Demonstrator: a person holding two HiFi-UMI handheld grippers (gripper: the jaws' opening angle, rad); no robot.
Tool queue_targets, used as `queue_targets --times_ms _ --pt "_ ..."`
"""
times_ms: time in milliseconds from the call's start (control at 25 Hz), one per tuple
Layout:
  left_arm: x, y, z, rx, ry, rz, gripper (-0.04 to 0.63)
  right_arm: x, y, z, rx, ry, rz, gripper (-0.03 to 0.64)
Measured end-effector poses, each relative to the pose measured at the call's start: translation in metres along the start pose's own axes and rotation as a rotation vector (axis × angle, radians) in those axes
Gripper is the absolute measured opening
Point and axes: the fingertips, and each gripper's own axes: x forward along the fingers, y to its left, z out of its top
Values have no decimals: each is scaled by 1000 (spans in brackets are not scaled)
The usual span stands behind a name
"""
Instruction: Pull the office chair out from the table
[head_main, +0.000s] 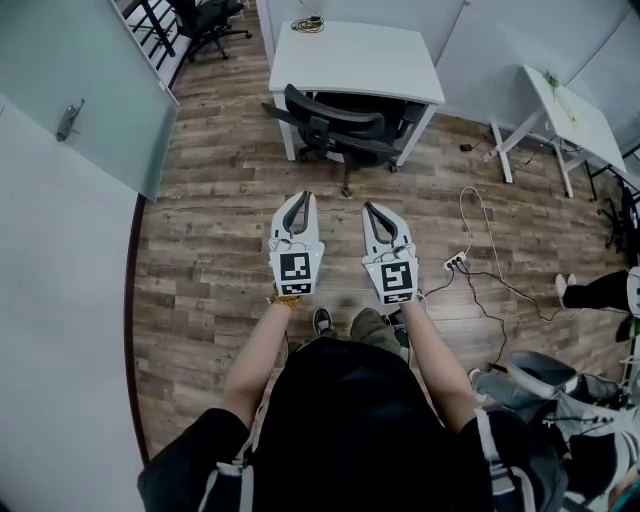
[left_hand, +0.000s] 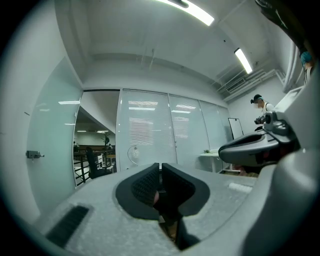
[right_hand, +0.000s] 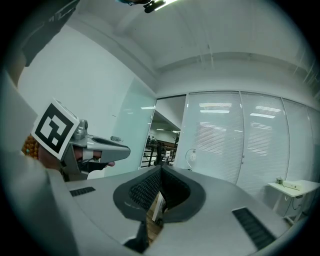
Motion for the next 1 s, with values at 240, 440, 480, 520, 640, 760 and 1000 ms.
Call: queue_targets --times_ms 240,440,480,520,640,760,1000 --pt "28 6 -18 18 38 3 31 29 -17 -23 11 26 23 7" --pt "60 17 -29 34 69 44 31 67 -39 -40 15 30 70 6" --pt "68 20 -31 42 74 55 31 76 -44 -43 13 28 81 7" --pt "76 24 -33 50 79 67 31 84 -50 -46 10 29 92 7" --pt "99 36 -42 62 103 106 31 106 -69 -59 10 41 122 6" --pt "128 43 -48 75 110 125 31 129 -95 -70 -7 58 162 8" --pt "163 60 -59 92 114 145 31 168 -143 -86 -41 92 203 8"
